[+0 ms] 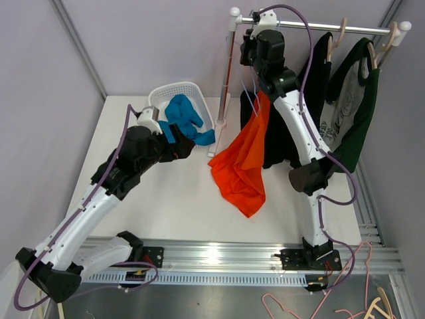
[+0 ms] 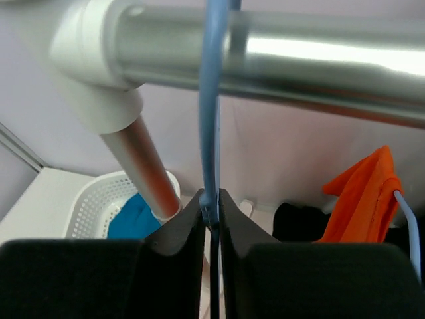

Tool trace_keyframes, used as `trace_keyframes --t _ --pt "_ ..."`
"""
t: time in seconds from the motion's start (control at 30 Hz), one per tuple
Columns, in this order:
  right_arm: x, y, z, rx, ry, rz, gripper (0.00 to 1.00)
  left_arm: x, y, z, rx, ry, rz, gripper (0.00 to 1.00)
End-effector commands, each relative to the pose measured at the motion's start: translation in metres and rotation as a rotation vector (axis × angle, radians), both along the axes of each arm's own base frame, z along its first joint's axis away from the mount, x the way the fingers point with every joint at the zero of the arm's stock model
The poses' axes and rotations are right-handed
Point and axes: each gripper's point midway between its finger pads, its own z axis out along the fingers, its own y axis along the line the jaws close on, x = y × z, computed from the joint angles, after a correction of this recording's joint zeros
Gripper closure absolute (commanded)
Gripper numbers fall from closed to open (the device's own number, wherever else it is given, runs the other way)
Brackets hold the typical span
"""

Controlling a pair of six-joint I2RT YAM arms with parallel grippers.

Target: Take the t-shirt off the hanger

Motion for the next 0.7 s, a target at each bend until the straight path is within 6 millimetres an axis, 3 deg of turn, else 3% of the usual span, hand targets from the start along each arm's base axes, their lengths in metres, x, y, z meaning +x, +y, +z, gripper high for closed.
trace_keyframes --t 0.0,0.03,0.07,0.1,0.2,0.27,0.43,0.57,0.67 --pt "-0.021 0.012 0.024 0.009 -0.034 0.044 0.82 0.001 -0.003 0.008 -0.012 -0.038 -0.001 0.00" --pt "-0.025 0.010 0.028 0.007 -0.036 0.031 0.74 0.000 -0.004 0.006 -0.009 -0.036 -0.007 0.00" --pt "-0.028 0.008 0.024 0.009 -0.020 0.025 0.50 0.000 -0.005 0.007 -0.008 -0.040 -0.006 0.00" --pt "-0.043 0.000 0.046 0.028 -0.047 0.024 0.41 0.000 -0.004 0.008 -0.005 -0.042 -0.004 0.01" --pt "-0.075 -0.017 0.075 0.051 -0.065 0.012 0.40 -0.002 -0.006 0.013 -0.004 -0.052 -0.012 0.00" --pt "-0.090 -0.025 0.082 0.045 -0.061 -0.019 0.40 -0.005 -0.008 0.017 -0.005 -0.061 -0.019 0.01" --pt "-0.122 -0.048 0.080 0.000 -0.006 -0.084 0.41 -0.009 -0.010 0.021 0.008 -0.074 -0.019 0.00" --pt "-0.124 -0.066 0.065 -0.014 0.043 -0.153 0.43 -0.010 -0.013 0.021 0.012 -0.075 -0.026 0.01" --pt "-0.102 -0.077 0.053 0.009 0.097 -0.186 0.46 -0.010 -0.014 0.020 0.018 -0.073 -0.029 0.00"
